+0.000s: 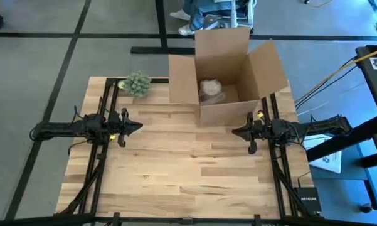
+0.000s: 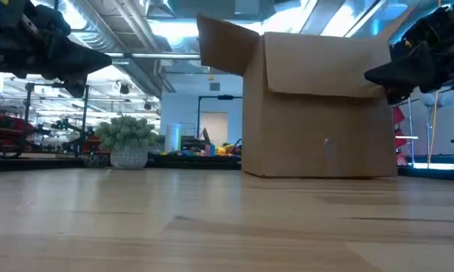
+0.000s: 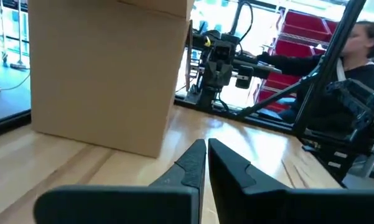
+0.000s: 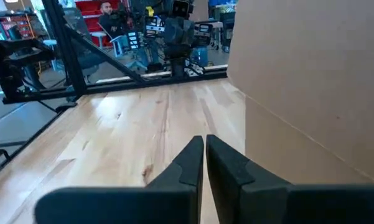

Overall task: Wrap mug
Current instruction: Return to Home Position

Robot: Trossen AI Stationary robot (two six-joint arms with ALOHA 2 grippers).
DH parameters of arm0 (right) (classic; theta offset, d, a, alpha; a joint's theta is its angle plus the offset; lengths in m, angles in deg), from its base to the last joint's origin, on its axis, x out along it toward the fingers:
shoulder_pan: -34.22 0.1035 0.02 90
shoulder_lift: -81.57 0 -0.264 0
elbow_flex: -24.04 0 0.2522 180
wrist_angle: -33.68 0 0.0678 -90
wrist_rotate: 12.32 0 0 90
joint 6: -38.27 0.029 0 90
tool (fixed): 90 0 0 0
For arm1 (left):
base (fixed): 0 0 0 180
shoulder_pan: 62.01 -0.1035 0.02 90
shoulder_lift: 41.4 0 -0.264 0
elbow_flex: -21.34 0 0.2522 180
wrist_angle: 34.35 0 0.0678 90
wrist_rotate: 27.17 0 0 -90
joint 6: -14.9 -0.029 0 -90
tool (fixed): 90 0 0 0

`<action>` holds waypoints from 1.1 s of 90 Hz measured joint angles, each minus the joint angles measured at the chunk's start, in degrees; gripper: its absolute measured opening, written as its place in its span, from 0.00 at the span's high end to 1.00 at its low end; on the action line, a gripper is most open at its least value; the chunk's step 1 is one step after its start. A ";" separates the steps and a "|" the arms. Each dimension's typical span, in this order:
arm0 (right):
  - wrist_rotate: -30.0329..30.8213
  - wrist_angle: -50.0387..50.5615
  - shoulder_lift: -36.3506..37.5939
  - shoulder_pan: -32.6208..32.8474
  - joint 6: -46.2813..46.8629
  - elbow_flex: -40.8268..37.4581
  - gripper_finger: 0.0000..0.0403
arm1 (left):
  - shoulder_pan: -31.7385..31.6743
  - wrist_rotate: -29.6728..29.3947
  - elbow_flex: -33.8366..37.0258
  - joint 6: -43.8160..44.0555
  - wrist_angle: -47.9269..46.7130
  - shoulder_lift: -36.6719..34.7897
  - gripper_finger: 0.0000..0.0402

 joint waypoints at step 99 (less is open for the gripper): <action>-3.41 5.47 8.99 0.00 -0.68 0.00 0.99 | 0.00 0.00 0.04 -0.02 0.00 0.02 1.00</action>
